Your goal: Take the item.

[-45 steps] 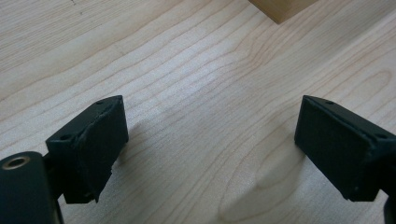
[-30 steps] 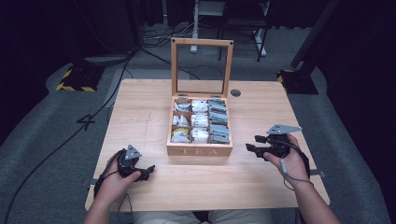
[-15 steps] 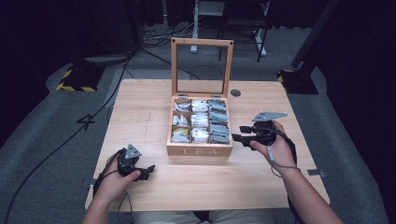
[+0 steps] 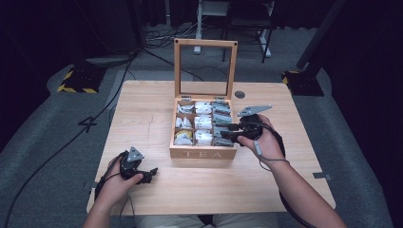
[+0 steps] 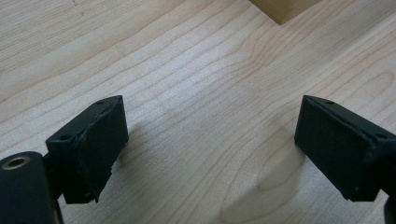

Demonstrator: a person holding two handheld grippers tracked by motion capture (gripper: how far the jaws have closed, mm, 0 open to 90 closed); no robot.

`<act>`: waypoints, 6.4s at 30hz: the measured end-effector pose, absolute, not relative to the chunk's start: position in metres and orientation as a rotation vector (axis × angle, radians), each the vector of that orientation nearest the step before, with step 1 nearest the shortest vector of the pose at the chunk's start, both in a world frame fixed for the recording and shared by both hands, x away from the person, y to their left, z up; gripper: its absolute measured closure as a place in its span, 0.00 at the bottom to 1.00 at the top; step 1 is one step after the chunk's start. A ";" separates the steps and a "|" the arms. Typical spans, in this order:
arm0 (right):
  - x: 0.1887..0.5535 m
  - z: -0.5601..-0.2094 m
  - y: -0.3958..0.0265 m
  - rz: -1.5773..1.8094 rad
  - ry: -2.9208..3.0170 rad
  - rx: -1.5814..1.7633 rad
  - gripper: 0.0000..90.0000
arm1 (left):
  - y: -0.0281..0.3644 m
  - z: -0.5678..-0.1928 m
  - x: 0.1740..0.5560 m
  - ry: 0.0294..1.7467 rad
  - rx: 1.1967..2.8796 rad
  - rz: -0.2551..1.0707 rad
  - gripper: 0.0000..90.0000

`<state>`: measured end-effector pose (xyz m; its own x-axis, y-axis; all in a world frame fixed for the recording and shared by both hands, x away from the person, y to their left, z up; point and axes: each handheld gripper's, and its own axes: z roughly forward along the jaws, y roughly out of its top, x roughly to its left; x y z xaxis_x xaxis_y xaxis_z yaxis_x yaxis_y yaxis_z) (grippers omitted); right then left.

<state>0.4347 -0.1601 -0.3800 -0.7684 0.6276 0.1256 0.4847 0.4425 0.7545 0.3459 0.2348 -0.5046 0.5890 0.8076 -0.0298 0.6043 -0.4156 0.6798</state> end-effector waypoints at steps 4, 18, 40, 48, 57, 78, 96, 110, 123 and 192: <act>0.438 -0.383 -0.147 1.217 2.551 0.961 0.61 | 0.235 -0.504 0.347 1.106 2.169 0.409 0.11; 0.443 -0.405 -0.103 1.129 2.705 0.973 0.73 | 0.235 -0.504 0.347 1.106 2.170 0.409 0.11; 0.464 -0.429 -0.076 0.930 2.807 1.044 0.83 | 0.235 -0.504 0.346 1.108 2.166 0.413 0.11; 0.468 -0.433 -0.071 0.881 2.867 1.046 0.92 | 0.235 -0.505 0.346 1.114 2.161 0.406 0.11; 0.466 -0.429 -0.073 0.891 2.856 0.987 1.00 | 0.235 -0.504 0.346 1.110 2.164 0.408 0.11; 0.453 -0.388 -0.084 1.041 2.682 0.878 1.00 | 0.235 -0.504 0.346 1.107 2.166 0.411 0.11; 0.441 -0.358 -0.108 1.197 2.566 0.870 1.00 | 0.236 -0.505 0.347 1.103 2.167 0.406 0.11; 0.439 -0.339 -0.168 1.210 2.426 0.956 1.00 | 0.238 -0.505 0.355 1.154 2.135 0.425 0.14; 0.447 -0.336 -0.219 1.148 2.329 1.080 1.00 | 0.238 -0.505 0.355 1.153 2.135 0.423 0.14; 0.491 -0.460 -0.337 0.947 2.183 1.576 0.69 | 0.238 -0.505 0.356 1.144 2.151 0.424 0.11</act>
